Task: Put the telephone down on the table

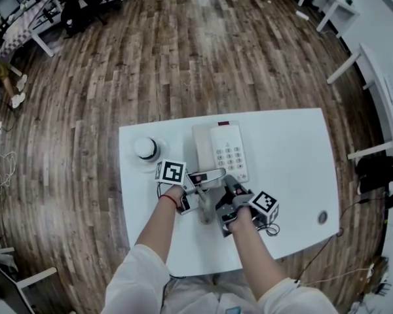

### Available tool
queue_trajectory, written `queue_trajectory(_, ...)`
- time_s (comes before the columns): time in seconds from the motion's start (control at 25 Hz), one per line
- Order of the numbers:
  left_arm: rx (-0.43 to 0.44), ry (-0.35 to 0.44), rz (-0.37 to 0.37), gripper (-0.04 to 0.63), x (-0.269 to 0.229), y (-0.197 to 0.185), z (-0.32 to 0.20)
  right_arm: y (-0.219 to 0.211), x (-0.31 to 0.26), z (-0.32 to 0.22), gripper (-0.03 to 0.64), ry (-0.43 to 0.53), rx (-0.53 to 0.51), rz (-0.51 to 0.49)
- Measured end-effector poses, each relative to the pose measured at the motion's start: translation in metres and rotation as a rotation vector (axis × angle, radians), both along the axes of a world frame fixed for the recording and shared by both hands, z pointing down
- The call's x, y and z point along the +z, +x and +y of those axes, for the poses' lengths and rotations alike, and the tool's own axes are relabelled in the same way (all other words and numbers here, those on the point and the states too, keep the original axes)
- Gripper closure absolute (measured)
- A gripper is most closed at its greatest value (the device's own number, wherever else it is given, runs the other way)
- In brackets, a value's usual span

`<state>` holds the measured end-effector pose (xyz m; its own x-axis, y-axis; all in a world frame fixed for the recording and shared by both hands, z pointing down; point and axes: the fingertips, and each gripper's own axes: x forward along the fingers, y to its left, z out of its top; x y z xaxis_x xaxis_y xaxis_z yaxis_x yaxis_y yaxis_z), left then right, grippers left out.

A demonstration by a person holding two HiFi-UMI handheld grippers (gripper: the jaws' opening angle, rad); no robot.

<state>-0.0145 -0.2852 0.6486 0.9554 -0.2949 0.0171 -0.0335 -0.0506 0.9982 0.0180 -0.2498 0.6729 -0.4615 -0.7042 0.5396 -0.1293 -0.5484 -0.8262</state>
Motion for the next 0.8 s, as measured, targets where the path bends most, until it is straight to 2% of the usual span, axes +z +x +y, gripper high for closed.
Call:
queue_trajectory(0.44,-0.068,-0.007,-0.039,0.229,0.003,-0.029,0.005,-0.005,0.002,0.002,0.477,-0.002,0.003,-0.008)
queue_trajectory(0.56,-0.073,0.014,-0.064,0.229,0.005,-0.036,0.007,-0.007,0.003,0.002,0.477,-0.004,0.004,-0.010)
queue_trajectory(0.8,-0.111,-0.012,-0.122,0.229,0.009,-0.060,0.024,-0.006,0.007,0.002,0.477,-0.004,0.008,-0.009)
